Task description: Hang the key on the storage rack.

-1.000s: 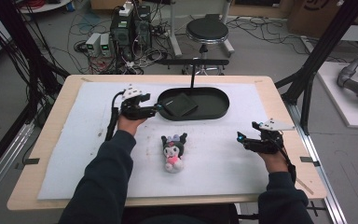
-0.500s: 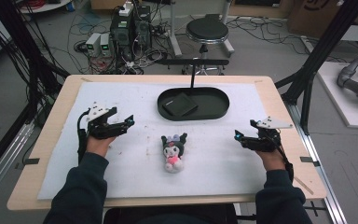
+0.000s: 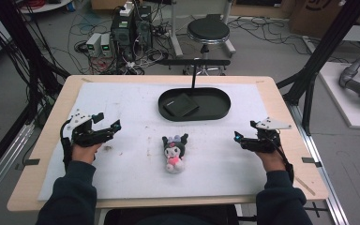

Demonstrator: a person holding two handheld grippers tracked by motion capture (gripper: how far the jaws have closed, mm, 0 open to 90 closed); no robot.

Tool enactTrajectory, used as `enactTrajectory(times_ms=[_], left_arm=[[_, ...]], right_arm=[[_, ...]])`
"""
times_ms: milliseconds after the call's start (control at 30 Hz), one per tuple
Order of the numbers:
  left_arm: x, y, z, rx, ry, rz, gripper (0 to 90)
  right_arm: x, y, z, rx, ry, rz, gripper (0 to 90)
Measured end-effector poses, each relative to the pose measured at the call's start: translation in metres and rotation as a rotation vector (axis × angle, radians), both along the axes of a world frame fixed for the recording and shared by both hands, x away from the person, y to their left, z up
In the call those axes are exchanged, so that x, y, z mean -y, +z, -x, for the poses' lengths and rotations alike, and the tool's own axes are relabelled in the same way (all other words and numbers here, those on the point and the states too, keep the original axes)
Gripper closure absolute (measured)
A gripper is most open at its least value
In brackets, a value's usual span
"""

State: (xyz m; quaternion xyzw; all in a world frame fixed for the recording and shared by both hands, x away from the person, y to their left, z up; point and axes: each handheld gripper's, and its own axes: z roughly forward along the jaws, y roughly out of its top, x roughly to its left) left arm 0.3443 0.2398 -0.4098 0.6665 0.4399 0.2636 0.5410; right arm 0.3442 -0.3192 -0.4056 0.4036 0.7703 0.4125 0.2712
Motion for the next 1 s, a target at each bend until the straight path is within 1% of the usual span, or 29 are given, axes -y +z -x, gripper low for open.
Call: enactTrajectory(times_ms=[200, 300, 367, 500, 533, 600, 667, 733, 767, 833, 867, 933, 1000], left_arm=[[0.001, 0.0, 0.001, 0.008, -0.009, -0.009, 20.3], [0.001, -0.001, 0.002, 0.009, -0.012, 0.0, 20.2], [0.0, -0.002, 0.003, 0.007, -0.019, 0.006, 20.2], [-0.001, -0.003, 0.004, 0.001, -0.021, 0.008, 20.2], [-0.001, -0.003, 0.004, -0.001, -0.022, 0.006, 20.2], [-0.002, -0.003, 0.005, -0.007, -0.022, -0.011, 20.3], [-0.003, -0.004, 0.005, -0.015, -0.012, -0.013, 20.2], [-0.004, -0.006, 0.005, -0.025, -0.003, -0.009, 20.3], [-0.004, -0.008, 0.005, -0.033, -0.004, -0.012, 20.3], [-0.003, -0.012, 0.005, -0.054, -0.01, -0.047, 20.6], [-0.003, -0.012, 0.005, -0.055, -0.008, -0.06, 20.6], [-0.003, -0.013, 0.004, -0.057, -0.011, -0.055, 20.6], [-0.003, -0.014, 0.003, -0.056, -0.012, -0.055, 20.9]], right_arm=[[-0.002, 0.0, 0.001, 0.0, -0.001, 0.002, 21.2], [-0.004, -0.001, 0.001, -0.007, 0.005, 0.007, 21.3], [-0.005, -0.001, 0.002, -0.01, 0.009, -0.008, 21.3], [-0.013, -0.002, 0.004, -0.032, 0.04, -0.045, 21.3], [-0.016, -0.002, 0.004, -0.035, 0.051, -0.051, 21.3], [-0.023, -0.001, 0.005, -0.04, 0.075, -0.059, 21.2], [-0.032, 0.0, 0.006, -0.048, 0.107, -0.076, 21.2], [-0.042, 0.001, 0.006, -0.068, 0.137, -0.107, 21.3], [-0.046, 0.001, 0.007, -0.069, 0.148, -0.118, 21.3], [-0.056, 0.002, 0.009, -0.079, 0.185, -0.143, 21.2], [-0.062, 0.002, 0.009, -0.083, 0.205, -0.152, 21.2], [-0.075, 0.001, 0.009, -0.103, 0.239, -0.176, 21.2], [-0.086, 0.0, 0.009, -0.12, 0.258, -0.193, 21.1]])
